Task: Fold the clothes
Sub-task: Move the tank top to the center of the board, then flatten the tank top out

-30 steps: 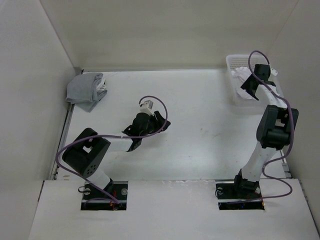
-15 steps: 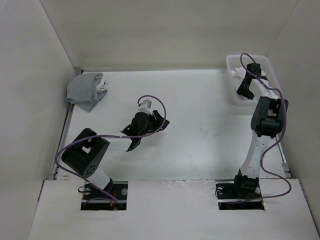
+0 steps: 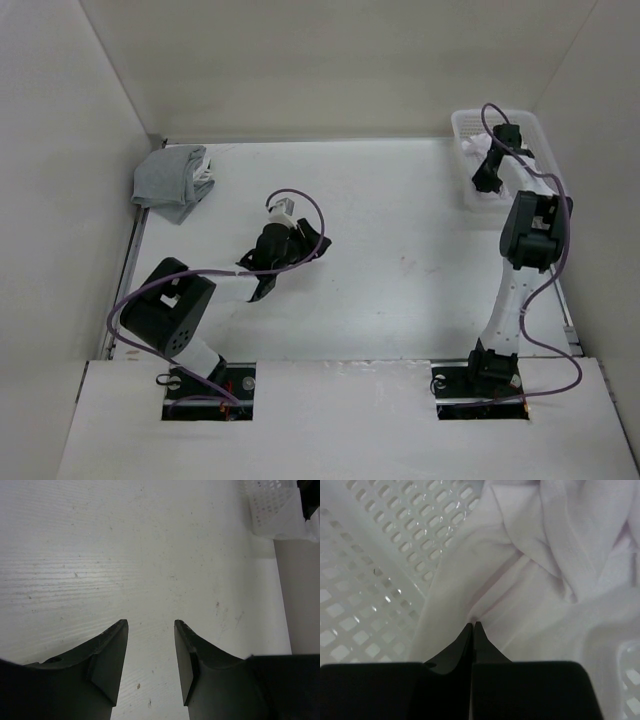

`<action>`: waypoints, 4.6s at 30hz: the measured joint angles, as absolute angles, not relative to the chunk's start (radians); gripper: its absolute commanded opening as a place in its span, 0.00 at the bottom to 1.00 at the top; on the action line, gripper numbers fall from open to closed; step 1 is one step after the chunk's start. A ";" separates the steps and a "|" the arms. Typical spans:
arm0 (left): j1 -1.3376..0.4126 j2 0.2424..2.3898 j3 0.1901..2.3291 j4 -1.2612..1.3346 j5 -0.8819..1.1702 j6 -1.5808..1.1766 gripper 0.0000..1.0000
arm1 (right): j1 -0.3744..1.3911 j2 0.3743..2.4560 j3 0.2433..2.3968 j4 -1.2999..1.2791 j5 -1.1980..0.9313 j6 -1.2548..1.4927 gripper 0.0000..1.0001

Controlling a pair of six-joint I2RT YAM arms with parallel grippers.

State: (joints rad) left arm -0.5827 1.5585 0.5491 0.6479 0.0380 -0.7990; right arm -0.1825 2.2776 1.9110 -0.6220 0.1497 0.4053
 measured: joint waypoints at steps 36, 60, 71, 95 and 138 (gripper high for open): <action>-0.300 1.016 0.413 0.373 -0.054 -0.880 0.38 | 0.648 1.562 1.239 -0.052 0.044 0.569 0.02; -0.658 1.507 0.544 0.294 -0.102 -0.844 0.34 | 0.540 1.026 0.609 -0.044 0.109 0.663 0.04; -0.661 1.581 0.757 0.285 -0.106 -0.801 0.02 | 0.490 1.024 0.735 -0.047 0.089 0.624 0.03; -0.678 1.178 0.661 -0.245 -0.355 -0.743 0.42 | 0.587 1.156 0.616 -0.114 0.147 0.667 0.07; -0.667 1.574 0.740 0.200 -0.129 -0.746 0.19 | 0.899 1.278 0.576 -0.453 0.508 0.998 0.28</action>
State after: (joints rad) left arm -0.6674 1.5742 0.7399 0.1997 -0.1287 -0.7464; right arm 0.8993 1.2781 0.5758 -0.4526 0.5076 0.9977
